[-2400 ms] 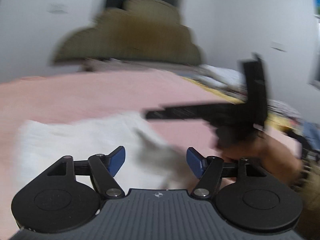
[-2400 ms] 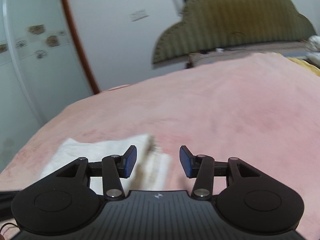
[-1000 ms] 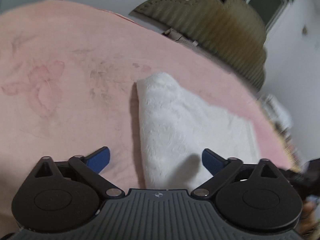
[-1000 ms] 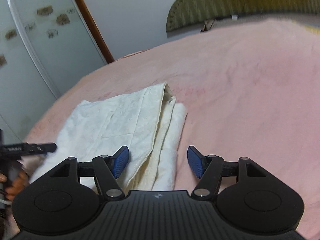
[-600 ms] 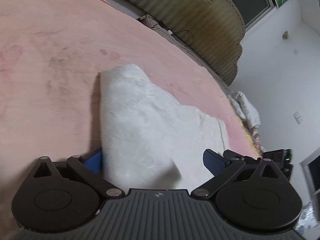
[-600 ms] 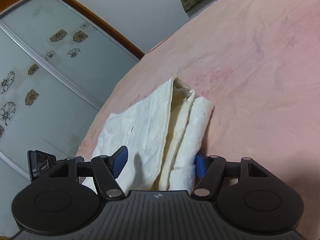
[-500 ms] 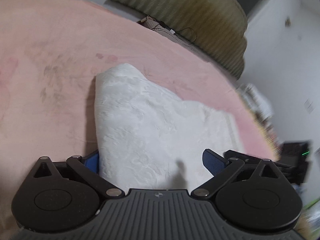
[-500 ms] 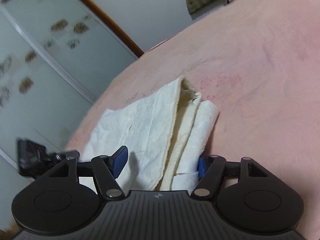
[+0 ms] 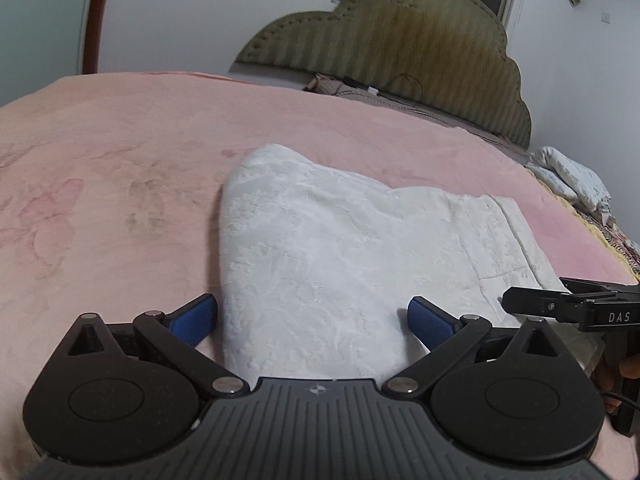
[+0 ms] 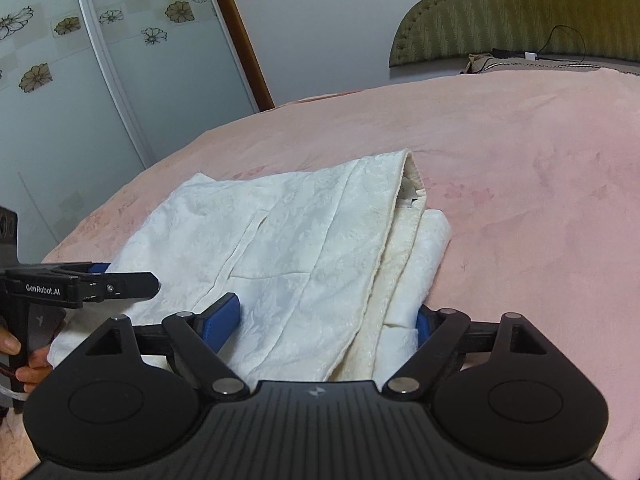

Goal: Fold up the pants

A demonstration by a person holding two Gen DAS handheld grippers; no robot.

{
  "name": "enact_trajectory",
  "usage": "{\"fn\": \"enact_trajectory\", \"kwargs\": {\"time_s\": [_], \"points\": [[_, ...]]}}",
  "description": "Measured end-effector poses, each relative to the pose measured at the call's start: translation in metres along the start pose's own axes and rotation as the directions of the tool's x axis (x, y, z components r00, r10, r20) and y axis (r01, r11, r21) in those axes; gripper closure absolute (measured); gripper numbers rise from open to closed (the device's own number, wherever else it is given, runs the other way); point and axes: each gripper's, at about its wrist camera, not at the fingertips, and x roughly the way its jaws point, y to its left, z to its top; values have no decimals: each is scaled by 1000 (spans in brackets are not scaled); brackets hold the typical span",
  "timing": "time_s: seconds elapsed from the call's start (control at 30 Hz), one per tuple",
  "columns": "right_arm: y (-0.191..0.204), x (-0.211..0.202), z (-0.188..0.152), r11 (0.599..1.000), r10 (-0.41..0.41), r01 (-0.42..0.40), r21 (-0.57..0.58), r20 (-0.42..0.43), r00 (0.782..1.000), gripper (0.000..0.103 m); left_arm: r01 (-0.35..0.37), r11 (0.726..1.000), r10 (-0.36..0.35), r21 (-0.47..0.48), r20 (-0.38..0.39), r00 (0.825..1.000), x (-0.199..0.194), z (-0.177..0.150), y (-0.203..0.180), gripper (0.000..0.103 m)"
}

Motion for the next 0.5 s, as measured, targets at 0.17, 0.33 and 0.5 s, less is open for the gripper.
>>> {"fn": "enact_trajectory", "kwargs": {"time_s": [0.17, 0.33, 0.5], "points": [[10, -34, -7, 955, -294, 282, 90, 172, 940, 19, -149, 989, 147, 16, 103, 984, -23, 1, -8, 0], [55, -53, 7, 949, -264, 296, -104, 246, 933, 18, -189, 966, 155, 177, 189, 970, -39, 11, -49, 0], [74, -12, 39, 893, -263, 308, -328, 176, 949, 19, -206, 928, 155, 312, 180, 971, -34, 3, -81, 0]]}}
